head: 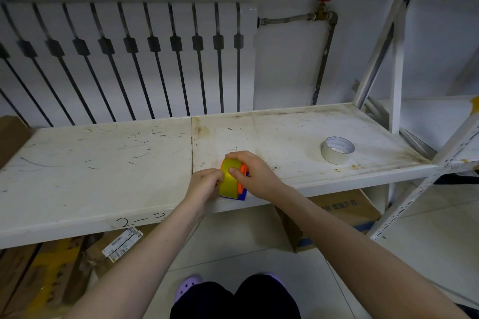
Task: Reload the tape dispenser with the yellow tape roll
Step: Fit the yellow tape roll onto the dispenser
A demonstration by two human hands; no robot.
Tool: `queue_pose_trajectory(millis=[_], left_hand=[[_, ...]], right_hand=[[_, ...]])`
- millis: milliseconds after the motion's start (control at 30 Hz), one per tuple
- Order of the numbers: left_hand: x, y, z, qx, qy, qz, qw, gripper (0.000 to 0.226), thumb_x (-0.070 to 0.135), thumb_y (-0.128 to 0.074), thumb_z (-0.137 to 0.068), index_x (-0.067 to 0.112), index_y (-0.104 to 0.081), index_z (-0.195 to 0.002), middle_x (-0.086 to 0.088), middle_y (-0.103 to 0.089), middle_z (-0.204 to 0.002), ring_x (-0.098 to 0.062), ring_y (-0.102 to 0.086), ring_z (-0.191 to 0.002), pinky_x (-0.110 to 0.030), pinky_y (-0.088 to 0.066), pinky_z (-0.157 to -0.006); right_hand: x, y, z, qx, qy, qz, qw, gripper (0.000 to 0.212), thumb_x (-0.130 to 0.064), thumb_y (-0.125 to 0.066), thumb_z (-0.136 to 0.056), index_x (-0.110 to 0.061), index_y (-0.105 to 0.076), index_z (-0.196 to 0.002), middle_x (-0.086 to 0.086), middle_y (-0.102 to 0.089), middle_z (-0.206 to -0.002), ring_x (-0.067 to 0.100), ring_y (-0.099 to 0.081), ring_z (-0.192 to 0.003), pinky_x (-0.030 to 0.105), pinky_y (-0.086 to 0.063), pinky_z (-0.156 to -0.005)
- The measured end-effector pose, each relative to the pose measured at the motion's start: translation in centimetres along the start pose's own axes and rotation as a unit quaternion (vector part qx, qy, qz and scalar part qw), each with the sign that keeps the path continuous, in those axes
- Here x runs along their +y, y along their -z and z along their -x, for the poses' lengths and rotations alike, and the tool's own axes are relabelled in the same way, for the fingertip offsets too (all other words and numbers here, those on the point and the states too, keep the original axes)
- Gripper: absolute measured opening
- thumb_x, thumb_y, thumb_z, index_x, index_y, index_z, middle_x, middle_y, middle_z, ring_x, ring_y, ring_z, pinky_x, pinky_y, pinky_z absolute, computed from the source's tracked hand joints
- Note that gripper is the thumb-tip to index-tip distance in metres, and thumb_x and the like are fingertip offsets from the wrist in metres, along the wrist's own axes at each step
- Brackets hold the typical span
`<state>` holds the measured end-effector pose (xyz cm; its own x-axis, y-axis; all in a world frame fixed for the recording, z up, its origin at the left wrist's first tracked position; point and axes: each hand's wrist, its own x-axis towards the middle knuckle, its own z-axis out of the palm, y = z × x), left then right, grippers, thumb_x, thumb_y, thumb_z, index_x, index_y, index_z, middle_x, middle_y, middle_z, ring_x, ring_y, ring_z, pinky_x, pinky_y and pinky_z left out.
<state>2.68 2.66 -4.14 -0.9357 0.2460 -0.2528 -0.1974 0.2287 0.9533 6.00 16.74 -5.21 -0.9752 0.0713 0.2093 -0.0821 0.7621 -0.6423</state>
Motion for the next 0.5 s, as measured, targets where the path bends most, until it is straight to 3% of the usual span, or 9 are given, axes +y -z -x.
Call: queue_pose_trajectory(millis=[133,233,333,400,500], left_hand=[[-0.7,0.3,0.2,-0.007,0.005,0.030,1.000,0.015,-0.001,-0.050,-0.076,0.009,-0.061,-0.072,-0.012,-0.053,-0.074,-0.024,-0.047,-0.071,-0.027,-0.036,-0.057],[-1.4,0.2,0.1,-0.012,0.003,0.039,0.999,0.032,-0.012,-0.047,-0.075,0.007,-0.070,-0.085,-0.008,-0.064,-0.073,-0.023,-0.057,-0.070,-0.020,-0.049,-0.056],[-1.9,0.2,0.1,-0.029,-0.017,0.036,0.999,0.036,-0.017,-0.046,-0.075,0.007,-0.069,-0.087,-0.010,-0.067,-0.079,-0.022,-0.061,-0.074,-0.016,-0.051,-0.057],[-2.0,0.3,0.0,-0.047,-0.045,-0.001,0.998,0.035,-0.017,-0.049,-0.075,0.010,-0.067,-0.090,-0.008,-0.067,-0.082,-0.018,-0.061,-0.075,-0.018,-0.052,-0.062],[-2.2,0.2,0.0,-0.054,-0.095,-0.086,0.990,0.033,-0.004,-0.068,-0.069,0.011,-0.065,-0.097,-0.009,-0.068,-0.090,-0.020,-0.062,-0.081,-0.033,-0.054,-0.072]], right_hand=[[0.0,-0.2,0.0,0.002,0.008,0.002,1.000,0.039,-0.028,-0.050,-0.095,-0.021,-0.048,-0.133,0.002,-0.051,-0.137,0.020,-0.048,-0.122,0.039,-0.045,-0.101],[-0.1,-0.4,0.0,0.009,0.011,0.009,1.000,0.038,-0.029,-0.051,-0.095,-0.022,-0.049,-0.132,0.001,-0.051,-0.136,0.019,-0.048,-0.122,0.038,-0.045,-0.100],[0.0,-0.2,0.1,0.006,0.003,0.012,1.000,0.038,-0.029,-0.049,-0.096,-0.023,-0.047,-0.134,0.001,-0.049,-0.139,0.019,-0.046,-0.124,0.038,-0.044,-0.101],[-0.1,0.0,0.0,0.002,-0.001,0.007,1.000,0.038,-0.029,-0.048,-0.096,-0.022,-0.047,-0.134,0.001,-0.049,-0.139,0.019,-0.047,-0.124,0.038,-0.045,-0.101],[-0.6,0.2,-0.4,-0.004,-0.003,0.020,1.000,0.039,-0.027,-0.049,-0.095,-0.021,-0.048,-0.134,0.003,-0.051,-0.138,0.021,-0.049,-0.123,0.038,-0.045,-0.101]])
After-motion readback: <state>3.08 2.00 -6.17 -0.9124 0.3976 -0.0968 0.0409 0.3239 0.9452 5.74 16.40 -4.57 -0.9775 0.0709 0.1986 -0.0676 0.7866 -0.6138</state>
